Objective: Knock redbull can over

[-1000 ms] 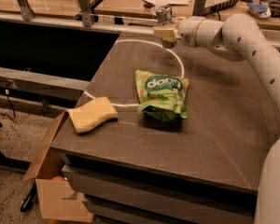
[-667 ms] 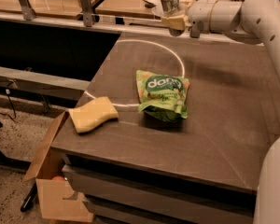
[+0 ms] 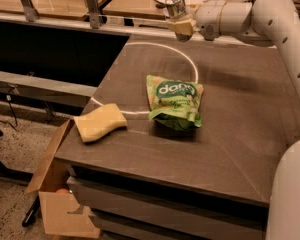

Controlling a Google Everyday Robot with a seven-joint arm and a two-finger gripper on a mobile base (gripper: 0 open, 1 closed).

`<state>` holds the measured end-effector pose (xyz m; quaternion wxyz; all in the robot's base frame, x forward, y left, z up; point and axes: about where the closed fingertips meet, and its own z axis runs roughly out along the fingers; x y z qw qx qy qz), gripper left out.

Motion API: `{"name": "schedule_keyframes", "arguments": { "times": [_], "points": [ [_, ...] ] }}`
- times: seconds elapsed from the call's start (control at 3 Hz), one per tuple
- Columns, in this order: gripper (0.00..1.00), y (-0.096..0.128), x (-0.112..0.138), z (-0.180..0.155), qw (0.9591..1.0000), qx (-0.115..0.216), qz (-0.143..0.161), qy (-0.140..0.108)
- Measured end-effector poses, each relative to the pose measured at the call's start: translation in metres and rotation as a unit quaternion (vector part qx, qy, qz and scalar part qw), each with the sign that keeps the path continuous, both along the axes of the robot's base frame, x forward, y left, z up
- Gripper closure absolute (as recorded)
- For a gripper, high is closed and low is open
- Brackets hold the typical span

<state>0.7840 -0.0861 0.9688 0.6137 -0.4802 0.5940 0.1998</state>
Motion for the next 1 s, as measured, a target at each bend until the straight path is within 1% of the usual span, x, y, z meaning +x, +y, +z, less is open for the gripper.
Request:
{"name": "schedule_keyframes", "arguments": {
  "times": [0.33, 0.67, 1.0],
  "points": [
    [1.00, -0.011, -0.022, -0.006, 0.9967, -0.068, 0.027, -0.034],
    [1.00, -0.025, -0.044, -0.013, 0.9859, -0.145, 0.060, -0.060],
    [1.00, -0.033, -0.057, -0.019, 0.9683, -0.208, 0.100, -0.094]
  ]
}}
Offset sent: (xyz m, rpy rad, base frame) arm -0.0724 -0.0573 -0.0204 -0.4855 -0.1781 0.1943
